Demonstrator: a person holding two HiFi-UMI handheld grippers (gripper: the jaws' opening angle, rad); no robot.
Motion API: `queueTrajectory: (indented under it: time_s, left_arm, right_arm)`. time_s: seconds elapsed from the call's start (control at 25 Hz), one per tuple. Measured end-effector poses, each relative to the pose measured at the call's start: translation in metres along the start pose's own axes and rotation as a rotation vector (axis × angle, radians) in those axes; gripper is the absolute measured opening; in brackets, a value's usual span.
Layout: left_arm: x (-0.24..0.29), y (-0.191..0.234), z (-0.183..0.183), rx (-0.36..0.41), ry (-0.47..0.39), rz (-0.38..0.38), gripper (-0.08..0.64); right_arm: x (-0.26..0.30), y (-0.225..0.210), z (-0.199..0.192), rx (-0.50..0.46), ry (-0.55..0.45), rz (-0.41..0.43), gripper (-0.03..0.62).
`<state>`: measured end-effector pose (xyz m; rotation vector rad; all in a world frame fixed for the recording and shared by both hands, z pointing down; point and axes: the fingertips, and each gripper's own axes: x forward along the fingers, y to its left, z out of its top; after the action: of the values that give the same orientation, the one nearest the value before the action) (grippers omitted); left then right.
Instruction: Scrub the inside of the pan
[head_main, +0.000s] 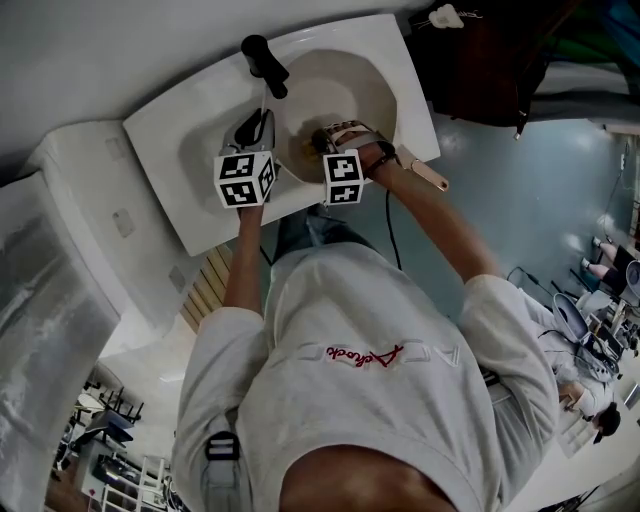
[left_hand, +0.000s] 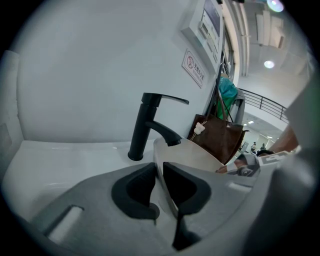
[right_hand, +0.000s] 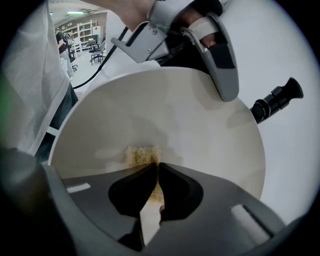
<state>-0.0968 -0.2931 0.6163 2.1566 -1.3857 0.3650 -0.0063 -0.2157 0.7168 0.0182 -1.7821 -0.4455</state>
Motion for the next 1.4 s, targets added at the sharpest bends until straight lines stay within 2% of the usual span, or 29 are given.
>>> queueTrajectory:
  time_s: [0.32,0.8,1.4]
  left_arm:
    - [0.0,0.0,-0.001,-0.003,0.003,0.001,0.048]
    - [0.001,0.0,0.0,-0.006,0.004,-0.004,0.049]
    - [0.001,0.0,-0.001,-0.01,0.008,-0.022,0.051]
  right_arm:
    - [0.006,-0.024,0.022,0.008,-0.03,-0.03,0.026]
    - [0.011,-0.057,0.028,0.035,-0.046,-0.062,0.026]
    - [0.02,-0.105,-0.001,0.126,0.005,-0.117,0.026]
